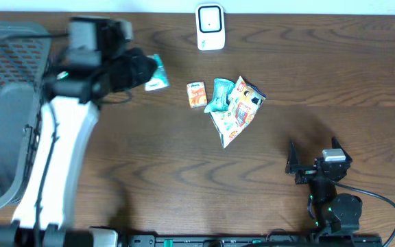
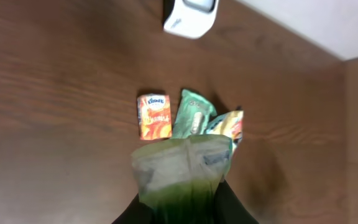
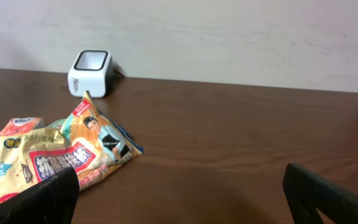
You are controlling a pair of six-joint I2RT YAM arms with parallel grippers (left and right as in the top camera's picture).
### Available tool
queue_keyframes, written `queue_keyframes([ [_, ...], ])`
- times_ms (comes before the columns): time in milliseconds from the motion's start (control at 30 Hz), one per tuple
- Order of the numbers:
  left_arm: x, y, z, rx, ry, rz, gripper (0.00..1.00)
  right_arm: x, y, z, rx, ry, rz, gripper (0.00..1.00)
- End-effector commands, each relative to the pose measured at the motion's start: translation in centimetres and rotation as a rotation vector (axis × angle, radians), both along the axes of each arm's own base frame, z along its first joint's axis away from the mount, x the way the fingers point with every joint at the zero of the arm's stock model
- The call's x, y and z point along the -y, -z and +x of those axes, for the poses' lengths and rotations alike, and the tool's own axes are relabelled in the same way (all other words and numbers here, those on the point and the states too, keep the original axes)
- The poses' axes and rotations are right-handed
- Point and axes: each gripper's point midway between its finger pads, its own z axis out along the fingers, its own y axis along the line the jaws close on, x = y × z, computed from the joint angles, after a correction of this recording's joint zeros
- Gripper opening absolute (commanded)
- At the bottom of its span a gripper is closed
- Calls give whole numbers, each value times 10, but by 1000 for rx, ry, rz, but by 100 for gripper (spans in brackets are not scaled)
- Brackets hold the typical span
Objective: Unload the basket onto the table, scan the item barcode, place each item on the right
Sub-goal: 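Lift the teal pack out and drop it left of the others, then reach the left gripper into the basket and grasp the green Zam-Buk tin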
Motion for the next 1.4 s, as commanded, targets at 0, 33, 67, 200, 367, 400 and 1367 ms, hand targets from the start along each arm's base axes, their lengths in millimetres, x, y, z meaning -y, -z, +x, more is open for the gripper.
queue_keyframes([
  [0, 26, 42, 16, -63, 54, 51, 31, 2, 0, 0, 0, 8, -8, 99],
  [33, 32, 52, 19, -78, 68, 55, 42, 2, 0, 0, 0, 9, -8, 99],
  [67, 38, 61, 21, -94, 81, 59, 52, 2, 0, 0, 0, 8, -8, 99],
  [200, 44, 81, 24, -134, 93, 68, 65, 2, 0, 0, 0, 8, -8, 99],
  [367, 23, 59, 31, -81, 51, 61, 78, 2, 0, 0, 0, 8, -8, 99],
  [400, 13, 47, 33, -51, 35, 62, 79, 2, 0, 0, 0, 8, -8, 99],
  [1367, -390, -17, -96, -1, -861, 318, 81, 2, 0, 0, 0, 8, -8, 99],
])
